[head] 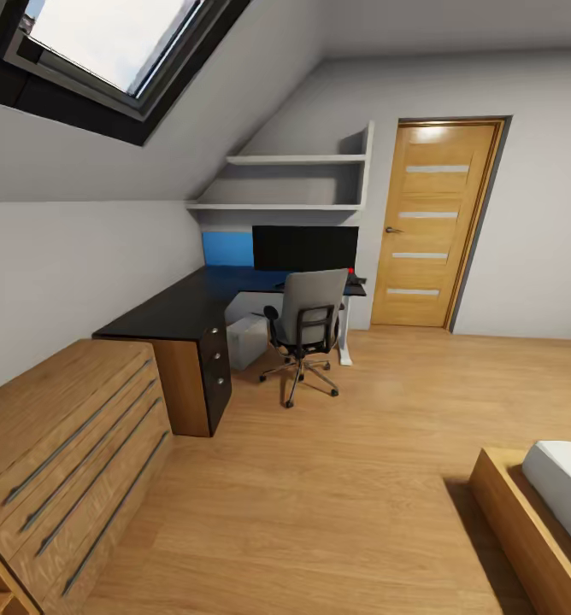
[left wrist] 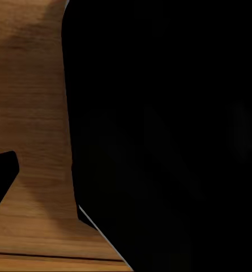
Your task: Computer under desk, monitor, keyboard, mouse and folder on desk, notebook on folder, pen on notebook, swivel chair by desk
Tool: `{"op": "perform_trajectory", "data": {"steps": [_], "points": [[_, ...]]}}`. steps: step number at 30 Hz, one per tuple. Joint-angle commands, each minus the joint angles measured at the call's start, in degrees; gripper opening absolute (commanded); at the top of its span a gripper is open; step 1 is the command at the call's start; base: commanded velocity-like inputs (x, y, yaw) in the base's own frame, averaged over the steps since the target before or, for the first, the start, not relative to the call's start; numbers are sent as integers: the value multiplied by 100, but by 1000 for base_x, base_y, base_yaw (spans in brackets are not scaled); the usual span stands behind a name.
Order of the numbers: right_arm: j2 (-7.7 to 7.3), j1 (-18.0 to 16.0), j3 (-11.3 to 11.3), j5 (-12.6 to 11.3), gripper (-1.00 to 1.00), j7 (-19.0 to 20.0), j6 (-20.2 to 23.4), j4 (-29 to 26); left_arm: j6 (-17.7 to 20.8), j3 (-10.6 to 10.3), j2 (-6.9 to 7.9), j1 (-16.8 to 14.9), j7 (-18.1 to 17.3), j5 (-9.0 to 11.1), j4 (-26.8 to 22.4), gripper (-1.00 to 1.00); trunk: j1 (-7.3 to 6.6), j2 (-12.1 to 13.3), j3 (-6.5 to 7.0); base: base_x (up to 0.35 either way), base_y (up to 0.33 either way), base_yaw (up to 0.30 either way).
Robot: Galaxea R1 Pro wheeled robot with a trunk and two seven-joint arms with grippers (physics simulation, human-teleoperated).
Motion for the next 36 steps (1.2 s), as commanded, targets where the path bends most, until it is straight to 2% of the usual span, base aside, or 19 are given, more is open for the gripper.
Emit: {"op": "perform_trajectory", "data": {"steps": [1, 5, 10, 36], "points": [[0, -1, 0, 0, 100, 0, 0, 0, 0, 0, 0, -1, 0, 0, 0, 100, 0, -1, -3, 0, 0, 0], [123, -107, 27, 9, 100, -25, 109, -131, -35, 9, -130, -1, -25, -9, -115, 100, 0, -1, -3, 0, 0, 0], [102, -128, 28, 6, 100, -25, 50, -176, -35, 9, -234, 5, -20, -9, -129, 100, 0, -1, -3, 0, 0, 0], [79, -150, 35, 0, 100, -18, -784, -271, -35, 8, -255, 8, -18, -9, -141, 100, 0, -1, -3, 0, 0, 0]]}}
